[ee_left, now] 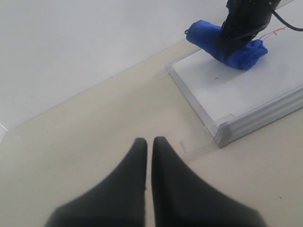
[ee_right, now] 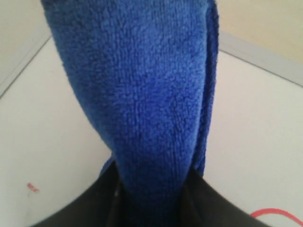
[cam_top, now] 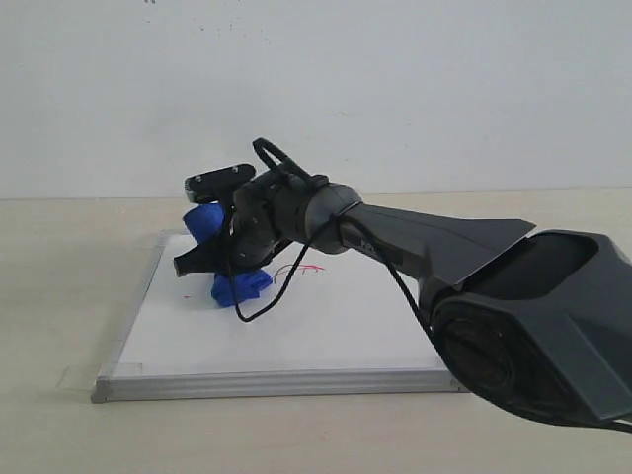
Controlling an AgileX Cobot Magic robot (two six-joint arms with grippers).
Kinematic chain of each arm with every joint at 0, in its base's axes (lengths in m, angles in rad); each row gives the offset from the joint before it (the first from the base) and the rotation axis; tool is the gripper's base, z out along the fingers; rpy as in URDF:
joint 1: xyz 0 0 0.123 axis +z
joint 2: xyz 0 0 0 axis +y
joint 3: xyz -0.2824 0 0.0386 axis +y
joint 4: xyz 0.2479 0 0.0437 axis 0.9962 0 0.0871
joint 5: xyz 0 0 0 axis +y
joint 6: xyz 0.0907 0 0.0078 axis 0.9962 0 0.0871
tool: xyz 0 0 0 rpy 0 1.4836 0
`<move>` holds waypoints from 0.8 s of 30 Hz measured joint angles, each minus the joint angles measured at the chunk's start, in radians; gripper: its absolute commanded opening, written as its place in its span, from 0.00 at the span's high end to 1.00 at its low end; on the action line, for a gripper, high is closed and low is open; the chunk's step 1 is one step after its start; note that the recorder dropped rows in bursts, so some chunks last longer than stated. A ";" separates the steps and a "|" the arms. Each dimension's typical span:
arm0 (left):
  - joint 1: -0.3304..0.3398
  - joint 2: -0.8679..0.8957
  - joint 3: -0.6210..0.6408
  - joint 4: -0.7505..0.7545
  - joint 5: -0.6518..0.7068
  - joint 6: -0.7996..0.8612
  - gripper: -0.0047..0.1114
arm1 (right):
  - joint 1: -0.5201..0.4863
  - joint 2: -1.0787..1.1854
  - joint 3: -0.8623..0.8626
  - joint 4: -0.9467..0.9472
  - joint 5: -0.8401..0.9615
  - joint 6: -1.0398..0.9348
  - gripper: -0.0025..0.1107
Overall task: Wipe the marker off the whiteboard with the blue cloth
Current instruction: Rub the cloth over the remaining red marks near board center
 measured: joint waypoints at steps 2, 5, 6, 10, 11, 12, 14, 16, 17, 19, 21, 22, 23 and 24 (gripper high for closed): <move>0.000 0.000 0.000 0.000 0.000 0.000 0.93 | -0.002 0.000 0.000 0.010 -0.002 0.010 0.98; 0.000 0.000 0.000 0.000 0.000 0.000 0.93 | 0.003 0.000 0.000 0.059 -0.017 -0.038 0.98; 0.000 0.000 0.000 0.000 0.000 0.000 0.93 | 0.004 0.000 0.000 0.087 -0.025 -0.087 0.98; 0.000 0.000 0.000 0.000 0.000 0.000 0.93 | 0.028 0.002 0.000 0.256 -0.069 -0.379 0.98; 0.000 0.000 0.000 0.000 0.000 0.000 0.93 | 0.044 0.004 0.000 0.298 -0.076 -0.474 0.98; 0.000 0.000 0.000 0.000 0.000 0.000 0.93 | 0.055 0.004 0.000 0.318 -0.080 -0.520 0.98; 0.000 0.000 0.000 0.000 0.000 0.000 0.93 | 0.074 0.004 0.000 0.348 -0.087 -0.578 0.98; 0.000 0.000 0.000 0.000 0.000 0.000 0.93 | 0.079 0.005 0.000 0.354 -0.087 -0.588 0.98; 0.000 0.000 0.000 0.000 0.000 0.000 0.93 | 0.077 0.005 0.000 0.350 -0.087 -0.573 0.98; 0.000 0.000 0.000 0.000 0.000 0.000 0.93 | 0.067 0.005 0.000 0.333 -0.089 -0.522 0.98; 0.000 0.000 0.000 0.000 0.000 0.000 0.93 | 0.047 0.005 0.000 0.287 -0.089 -0.404 0.98; 0.000 0.000 0.000 0.000 0.000 0.000 0.93 | 0.035 0.005 0.000 0.259 -0.089 -0.327 0.98; 0.000 0.000 0.000 0.000 0.000 0.000 0.93 | 0.022 0.005 0.000 0.235 -0.086 -0.249 0.98; 0.000 0.000 0.000 0.000 0.000 0.000 0.93 | 0.007 0.005 0.000 0.220 -0.083 -0.176 0.98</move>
